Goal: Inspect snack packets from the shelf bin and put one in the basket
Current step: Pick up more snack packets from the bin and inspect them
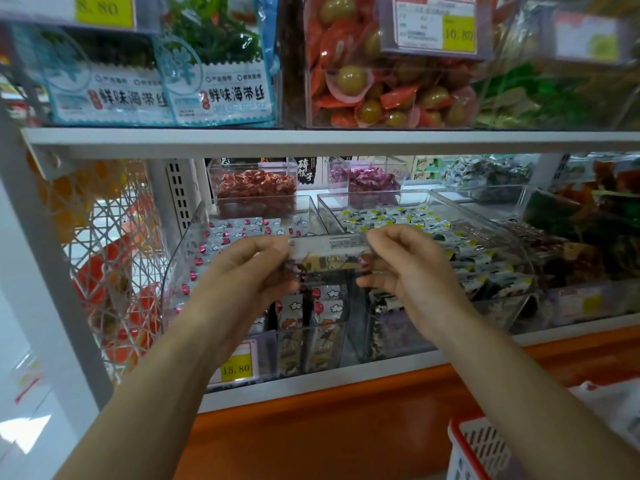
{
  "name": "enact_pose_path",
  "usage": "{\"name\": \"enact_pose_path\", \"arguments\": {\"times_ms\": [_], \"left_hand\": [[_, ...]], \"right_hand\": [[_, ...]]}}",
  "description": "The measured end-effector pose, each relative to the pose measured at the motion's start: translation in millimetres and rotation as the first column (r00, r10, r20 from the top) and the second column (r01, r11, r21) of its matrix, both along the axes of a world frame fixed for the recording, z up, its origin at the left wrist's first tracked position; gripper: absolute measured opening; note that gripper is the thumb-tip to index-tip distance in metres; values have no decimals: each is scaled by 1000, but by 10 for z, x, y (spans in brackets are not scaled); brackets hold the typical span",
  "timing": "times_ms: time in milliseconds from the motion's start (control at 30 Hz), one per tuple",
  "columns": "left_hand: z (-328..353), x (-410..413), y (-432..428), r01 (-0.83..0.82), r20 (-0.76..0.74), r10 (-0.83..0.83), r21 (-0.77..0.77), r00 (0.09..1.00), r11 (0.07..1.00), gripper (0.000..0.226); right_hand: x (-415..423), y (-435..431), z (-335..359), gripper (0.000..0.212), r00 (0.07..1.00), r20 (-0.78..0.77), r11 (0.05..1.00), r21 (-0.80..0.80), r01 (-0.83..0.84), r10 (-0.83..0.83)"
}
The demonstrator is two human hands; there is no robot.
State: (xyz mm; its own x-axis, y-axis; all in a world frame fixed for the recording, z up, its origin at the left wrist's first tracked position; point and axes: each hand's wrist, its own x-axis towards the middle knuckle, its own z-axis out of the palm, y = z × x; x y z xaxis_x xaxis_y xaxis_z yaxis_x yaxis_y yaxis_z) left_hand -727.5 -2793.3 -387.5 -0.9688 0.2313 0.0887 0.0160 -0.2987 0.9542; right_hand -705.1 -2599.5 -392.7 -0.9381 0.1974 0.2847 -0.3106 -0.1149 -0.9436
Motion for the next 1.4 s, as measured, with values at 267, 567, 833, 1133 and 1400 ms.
{"name": "enact_pose_path", "arguments": {"times_ms": [267, 567, 833, 1133, 1400], "left_hand": [[-25, 29, -4, -17, -153, -7, -159, 988, 987, 28], [-37, 69, 64, -23, -198, -32, -269, 980, 963, 18], [-13, 77, 124, -302, -242, 230, -324, 943, 897, 20], [-18, 7, 148, -294, -96, 280, -189, 955, 937, 28], [-173, -92, 206, -521, -609, 32, -649, 792, 554, 20]], "right_hand": [[15, -30, -7, 14, 999, -32, 990, 138, 30, -26], [56, -65, 15, 24, 949, -180, 886, 346, 307, -258], [110, -166, 11, 15, 932, -289, 827, 453, 334, -219], [59, -49, 53, 41, 985, -173, 870, 488, 69, 19], [-29, 73, 3, 14, 954, -183, 931, 236, 278, -239]]}}
